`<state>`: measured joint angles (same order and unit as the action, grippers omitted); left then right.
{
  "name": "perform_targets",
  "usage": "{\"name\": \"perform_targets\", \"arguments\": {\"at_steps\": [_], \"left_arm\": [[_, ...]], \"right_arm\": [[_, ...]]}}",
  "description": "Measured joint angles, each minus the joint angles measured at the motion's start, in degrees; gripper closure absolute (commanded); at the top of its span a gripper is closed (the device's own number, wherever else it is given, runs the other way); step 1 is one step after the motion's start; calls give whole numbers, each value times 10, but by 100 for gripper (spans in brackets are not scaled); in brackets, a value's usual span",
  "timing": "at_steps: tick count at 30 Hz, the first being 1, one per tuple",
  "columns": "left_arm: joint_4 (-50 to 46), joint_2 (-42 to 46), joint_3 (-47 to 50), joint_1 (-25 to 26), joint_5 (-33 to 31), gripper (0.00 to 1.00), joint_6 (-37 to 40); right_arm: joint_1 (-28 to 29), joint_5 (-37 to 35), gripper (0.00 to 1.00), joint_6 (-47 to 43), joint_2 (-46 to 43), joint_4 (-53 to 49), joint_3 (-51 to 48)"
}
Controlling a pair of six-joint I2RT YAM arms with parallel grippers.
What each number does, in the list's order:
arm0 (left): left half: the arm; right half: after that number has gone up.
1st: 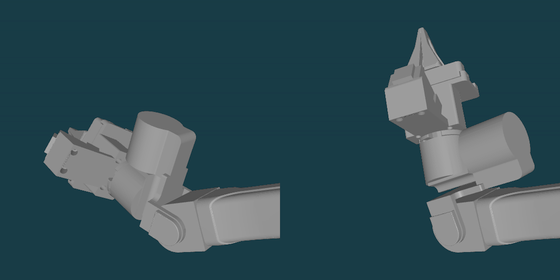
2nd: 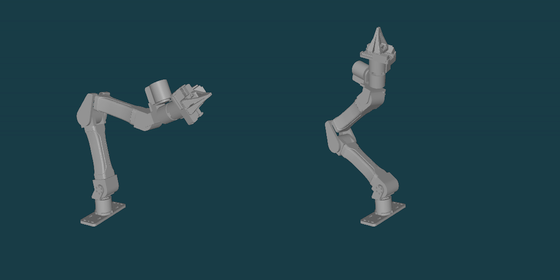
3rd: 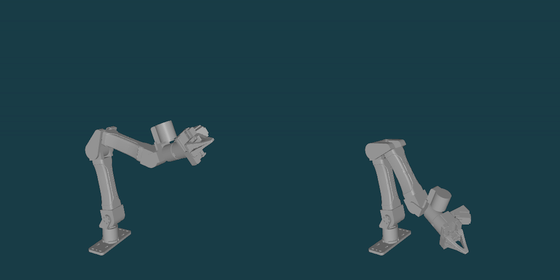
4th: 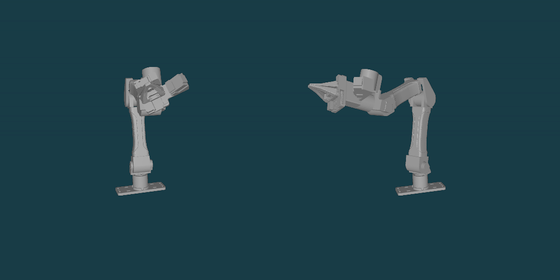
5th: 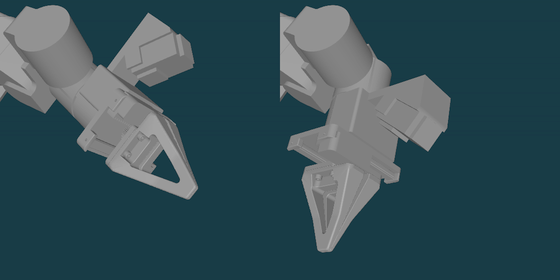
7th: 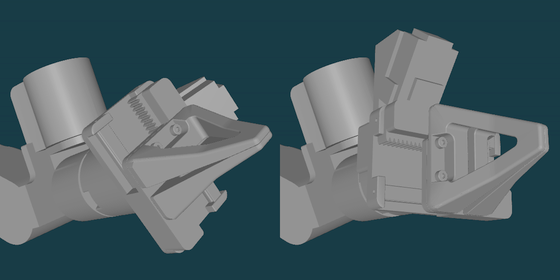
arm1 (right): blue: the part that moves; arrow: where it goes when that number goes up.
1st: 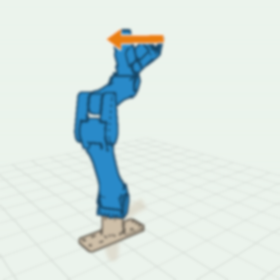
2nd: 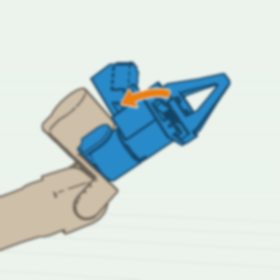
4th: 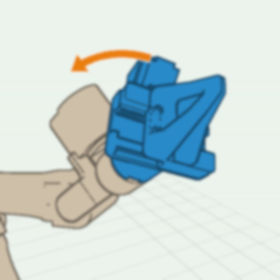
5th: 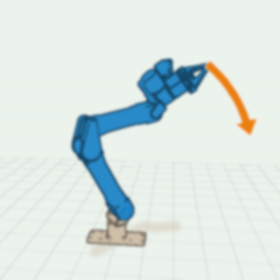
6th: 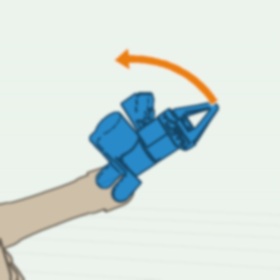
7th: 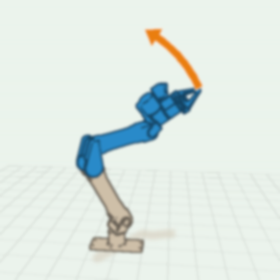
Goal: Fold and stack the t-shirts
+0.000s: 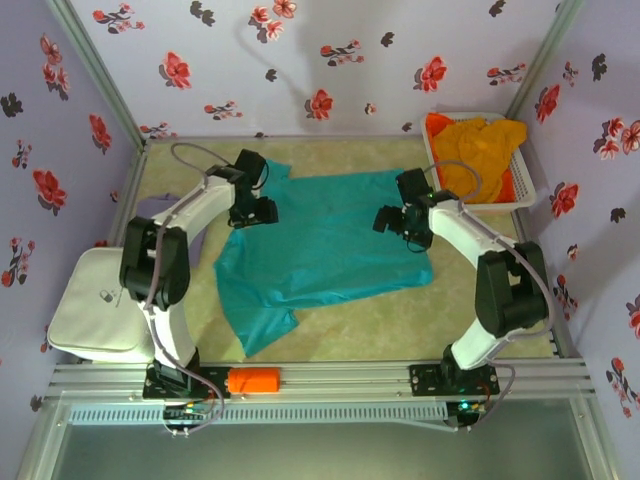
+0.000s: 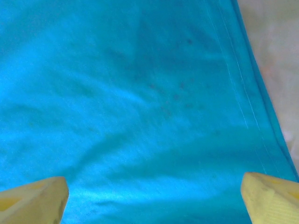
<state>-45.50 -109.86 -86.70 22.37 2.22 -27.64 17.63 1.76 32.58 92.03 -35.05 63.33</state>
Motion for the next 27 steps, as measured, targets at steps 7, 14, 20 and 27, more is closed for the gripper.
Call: {"name": "perform_targets", "arguments": {"at_steps": [7, 14, 20, 27], "left_arm": [[4, -102, -81, -7, 10, 40, 9], [-11, -209, -192, -30, 19, 41, 11], [-53, -285, -321, -38, 26, 42, 13], [-92, -355, -450, -45, 35, 41, 12]], "right_arm": [[3, 21, 8, 18, -64, 27, -99], [5, 23, 7, 29, -102, 32, -150], [5, 12, 5, 35, -133, 33, -158], [5, -17, 4, 53, -173, 32, -172]]}}
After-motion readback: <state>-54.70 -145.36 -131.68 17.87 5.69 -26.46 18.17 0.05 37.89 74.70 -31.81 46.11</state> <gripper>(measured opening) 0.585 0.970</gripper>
